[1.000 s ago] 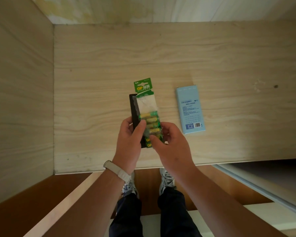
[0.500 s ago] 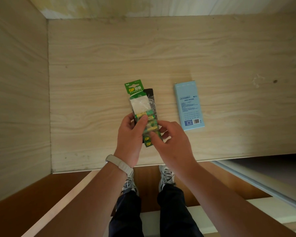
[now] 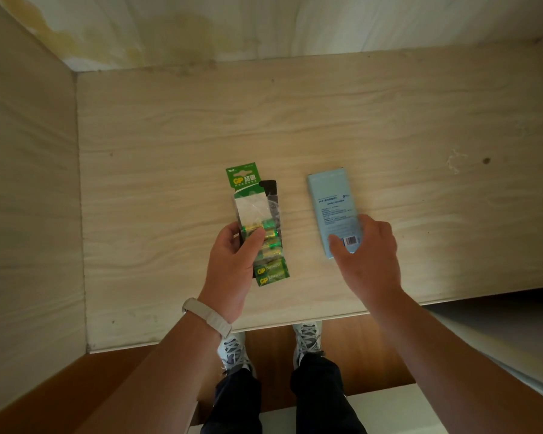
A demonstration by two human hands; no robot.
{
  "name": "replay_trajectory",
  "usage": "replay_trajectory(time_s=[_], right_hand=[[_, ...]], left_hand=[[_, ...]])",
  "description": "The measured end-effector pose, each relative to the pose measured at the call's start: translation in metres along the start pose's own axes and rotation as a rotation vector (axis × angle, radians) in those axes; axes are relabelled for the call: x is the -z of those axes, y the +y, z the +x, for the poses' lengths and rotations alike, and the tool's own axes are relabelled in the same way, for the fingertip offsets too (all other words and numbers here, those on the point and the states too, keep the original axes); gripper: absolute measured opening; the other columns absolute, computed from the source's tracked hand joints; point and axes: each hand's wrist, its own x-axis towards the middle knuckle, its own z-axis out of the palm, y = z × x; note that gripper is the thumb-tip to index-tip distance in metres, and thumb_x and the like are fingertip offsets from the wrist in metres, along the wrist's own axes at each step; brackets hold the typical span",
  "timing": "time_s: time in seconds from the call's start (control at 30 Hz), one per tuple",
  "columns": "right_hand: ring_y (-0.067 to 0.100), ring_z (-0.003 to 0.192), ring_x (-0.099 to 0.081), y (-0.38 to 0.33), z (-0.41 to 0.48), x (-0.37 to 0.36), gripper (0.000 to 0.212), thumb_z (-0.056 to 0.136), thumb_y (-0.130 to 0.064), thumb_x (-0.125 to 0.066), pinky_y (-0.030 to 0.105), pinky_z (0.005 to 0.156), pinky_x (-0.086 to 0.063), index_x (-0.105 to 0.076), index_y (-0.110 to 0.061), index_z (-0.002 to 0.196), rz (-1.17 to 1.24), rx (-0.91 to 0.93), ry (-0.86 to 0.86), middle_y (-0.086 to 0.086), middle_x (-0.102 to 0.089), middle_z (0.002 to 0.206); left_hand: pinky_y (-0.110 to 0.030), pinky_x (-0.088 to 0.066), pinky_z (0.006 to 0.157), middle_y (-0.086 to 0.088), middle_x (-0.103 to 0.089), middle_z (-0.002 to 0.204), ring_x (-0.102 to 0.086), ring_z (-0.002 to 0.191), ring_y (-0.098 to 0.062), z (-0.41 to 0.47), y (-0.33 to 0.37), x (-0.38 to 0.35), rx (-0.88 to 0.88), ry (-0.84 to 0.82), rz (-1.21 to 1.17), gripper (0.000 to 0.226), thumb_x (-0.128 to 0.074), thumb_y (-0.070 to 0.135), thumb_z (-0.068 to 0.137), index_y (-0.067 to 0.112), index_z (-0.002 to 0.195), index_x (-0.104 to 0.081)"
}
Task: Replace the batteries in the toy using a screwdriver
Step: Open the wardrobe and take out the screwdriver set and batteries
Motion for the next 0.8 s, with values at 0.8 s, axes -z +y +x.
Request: replay_trajectory(time_s=[0.8], right_hand=[[0.002, 0.083, -0.065, -0.025, -0.008, 0.020, 0.031, 0.084, -0.014, -0.067, 0.009, 0.053, -0.050, -0.050, -0.038, 0.091, 0.533, -0.099, -0.131, -0.015, -0.063, 0.095]], left_hand=[[-0.031, -0.060, 0.066, -0.002, -0.077, 0.099, -0.075, 0.086, -0.020, -0.012, 0.004, -0.011, -0.021, 0.012, 0.030, 0.023, -0.065, 0.012, 0.095, 0.012, 0.118, -0.060]])
